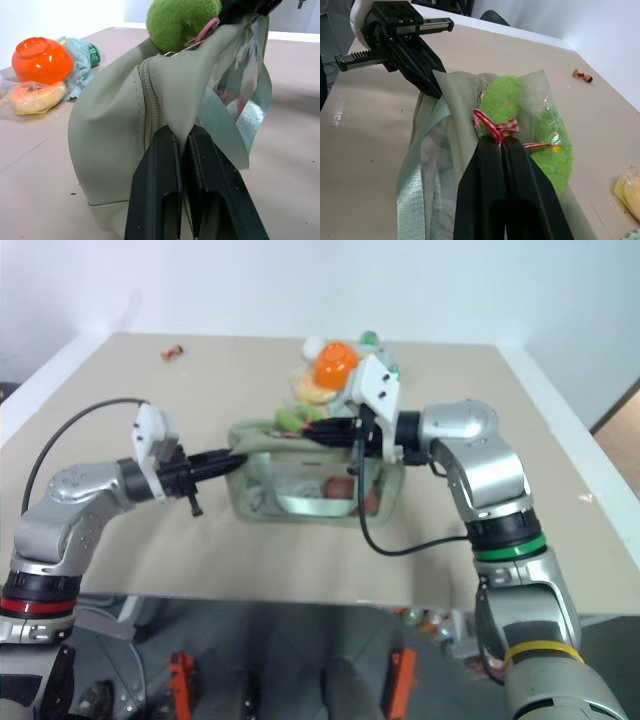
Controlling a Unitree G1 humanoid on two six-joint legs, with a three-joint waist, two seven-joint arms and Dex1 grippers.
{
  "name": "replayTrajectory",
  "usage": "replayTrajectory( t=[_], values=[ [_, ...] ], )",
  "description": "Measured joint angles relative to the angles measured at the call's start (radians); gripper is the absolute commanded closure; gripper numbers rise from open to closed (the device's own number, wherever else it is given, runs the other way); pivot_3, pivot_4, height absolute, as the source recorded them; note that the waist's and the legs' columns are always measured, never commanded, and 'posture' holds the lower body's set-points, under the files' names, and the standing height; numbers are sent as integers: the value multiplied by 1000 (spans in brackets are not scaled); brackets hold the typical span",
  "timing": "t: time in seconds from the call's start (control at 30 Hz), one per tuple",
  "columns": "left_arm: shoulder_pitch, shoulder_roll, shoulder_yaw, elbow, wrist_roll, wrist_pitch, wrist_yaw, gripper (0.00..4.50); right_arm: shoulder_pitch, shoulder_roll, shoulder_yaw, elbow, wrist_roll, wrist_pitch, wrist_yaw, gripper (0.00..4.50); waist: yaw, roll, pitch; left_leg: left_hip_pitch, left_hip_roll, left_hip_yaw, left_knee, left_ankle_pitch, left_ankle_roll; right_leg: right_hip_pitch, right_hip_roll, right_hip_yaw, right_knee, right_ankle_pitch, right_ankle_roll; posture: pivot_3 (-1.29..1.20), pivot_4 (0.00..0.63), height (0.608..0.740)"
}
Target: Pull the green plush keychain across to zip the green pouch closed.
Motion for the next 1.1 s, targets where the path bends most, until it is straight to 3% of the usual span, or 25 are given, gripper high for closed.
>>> replayTrajectory(
  t=[0.2,0.43,0.83,1.1],
  values=[
    [-6,-1,-4,9,0,-4,-5,4500,10,-64,-36,-18,6,-21,13,4483,2,0,0,0,-1,0,0,0,0,0,-1,0,0,-1,2,0,150,739],
    [-10,0,-4,13,0,-1,-16,4500,44,-221,-190,22,1,-86,1,4483,3,0,0,0,-2,0,0,0,0,1,-2,-1,0,-2,4,0,150,739],
    [-25,-4,-22,22,2,0,-20,4500,330,-320,-321,60,-87,-147,-181,4483,2,0,0,2,-3,1,0,0,0,2,-3,1,0,-3,5,0,150,739],
    [-33,-3,-34,30,1,0,-21,4500,502,-329,-384,-129,-80,-6,-291,4483,2,0,0,3,-3,1,0,0,0,4,-2,1,0,-3,5,0,150,739]
  ],
)
